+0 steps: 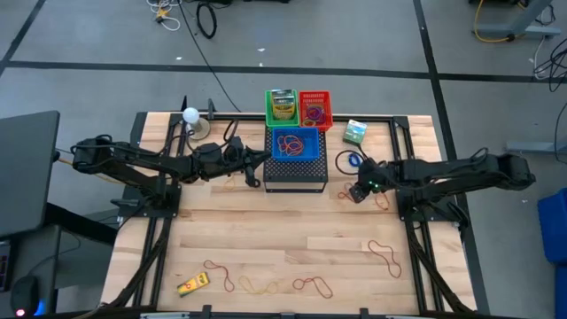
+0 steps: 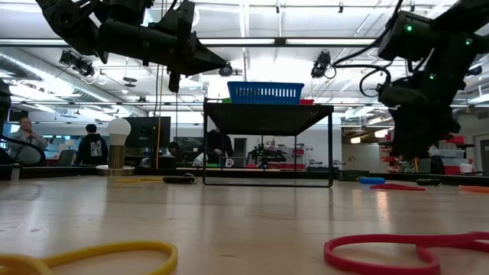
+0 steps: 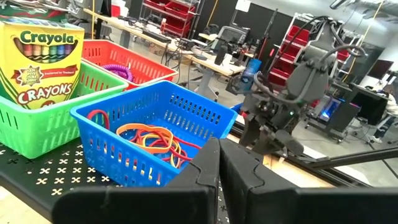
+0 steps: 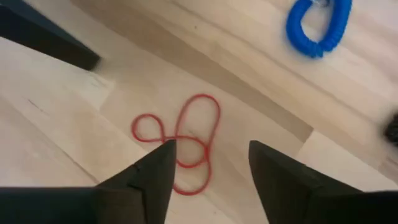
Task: Pick & Place Office Desk Supplies
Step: Put the red rubber band into the blue bin on the shelf
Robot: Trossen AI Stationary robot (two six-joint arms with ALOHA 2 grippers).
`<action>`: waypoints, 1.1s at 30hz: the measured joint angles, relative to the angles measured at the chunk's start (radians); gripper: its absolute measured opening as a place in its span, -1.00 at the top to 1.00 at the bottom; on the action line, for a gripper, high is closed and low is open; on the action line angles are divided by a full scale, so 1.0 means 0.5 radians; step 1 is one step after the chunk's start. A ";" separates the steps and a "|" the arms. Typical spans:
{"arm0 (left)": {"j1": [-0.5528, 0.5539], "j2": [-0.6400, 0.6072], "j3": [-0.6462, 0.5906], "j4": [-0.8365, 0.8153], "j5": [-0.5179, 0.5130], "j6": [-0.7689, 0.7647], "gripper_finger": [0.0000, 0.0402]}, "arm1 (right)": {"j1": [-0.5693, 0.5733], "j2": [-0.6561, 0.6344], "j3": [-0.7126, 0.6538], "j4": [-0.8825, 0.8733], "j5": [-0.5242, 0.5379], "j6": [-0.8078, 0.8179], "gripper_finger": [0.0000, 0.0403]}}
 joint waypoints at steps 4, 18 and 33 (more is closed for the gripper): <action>0.000 0.000 0.000 0.000 0.000 -0.003 0.94 | 0.000 0.001 -0.079 0.084 -0.005 -0.001 -0.13; 0.002 0.001 0.000 -0.038 -0.001 0.041 0.94 | -0.002 0.395 -0.136 0.519 -0.036 -0.241 -0.04; 0.005 0.001 0.000 -0.031 -0.205 -0.052 0.95 | 0.018 0.514 0.056 0.438 -0.285 -0.385 0.94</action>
